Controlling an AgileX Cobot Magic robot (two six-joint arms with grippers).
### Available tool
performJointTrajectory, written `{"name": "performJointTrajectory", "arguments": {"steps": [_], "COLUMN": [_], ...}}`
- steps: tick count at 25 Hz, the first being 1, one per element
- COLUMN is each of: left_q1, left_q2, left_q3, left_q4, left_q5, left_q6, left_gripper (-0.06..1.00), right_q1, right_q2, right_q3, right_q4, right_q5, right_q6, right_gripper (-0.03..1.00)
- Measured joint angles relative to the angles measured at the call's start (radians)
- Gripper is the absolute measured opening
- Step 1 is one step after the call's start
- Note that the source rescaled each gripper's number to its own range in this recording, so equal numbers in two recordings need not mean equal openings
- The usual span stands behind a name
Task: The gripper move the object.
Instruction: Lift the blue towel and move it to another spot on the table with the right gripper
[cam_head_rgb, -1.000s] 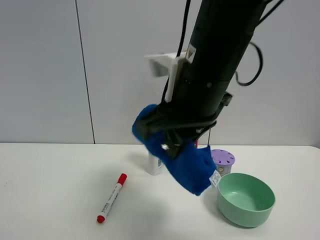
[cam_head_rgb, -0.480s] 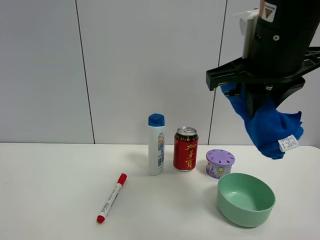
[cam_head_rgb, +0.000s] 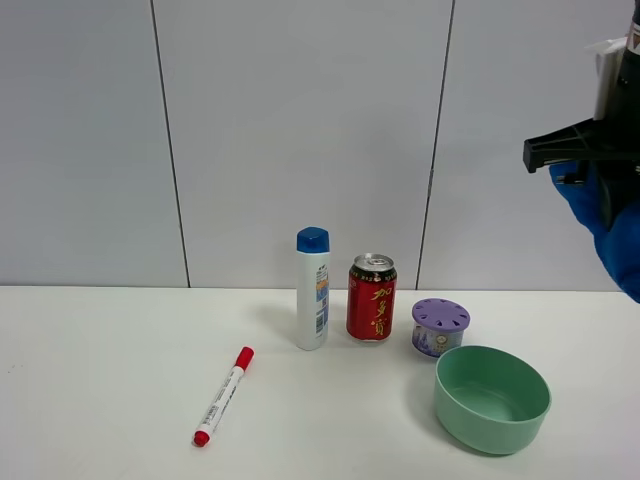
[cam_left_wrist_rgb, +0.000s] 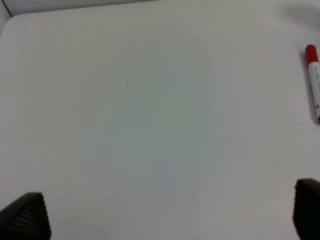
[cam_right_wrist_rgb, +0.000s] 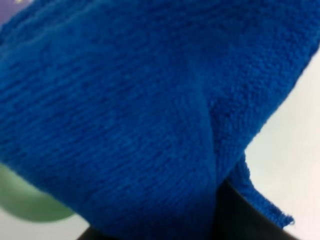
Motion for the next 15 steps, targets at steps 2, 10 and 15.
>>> {"name": "performJointTrajectory", "arguments": {"steps": [2,10,15], "left_q1": [0.000,0.000,0.000], "left_q2": [0.000,0.000,0.000], "left_q3": [0.000,0.000,0.000], "left_q4": [0.000,0.000,0.000], "left_q5": [0.000,0.000,0.000], "left_q6": [0.000,0.000,0.000], "left_gripper": [1.00,1.00,1.00], "right_q1": [-0.036,-0.066,-0.079], "right_q2": [0.009,0.141,0.189], "right_q3": [0.006,0.010,0.010], "right_q4": [0.013,0.044,0.030], "right_q5": [0.001,-0.080,-0.125], "right_q6": [-0.008,-0.039,-0.039], "right_gripper": [0.00,0.00,0.00]}}
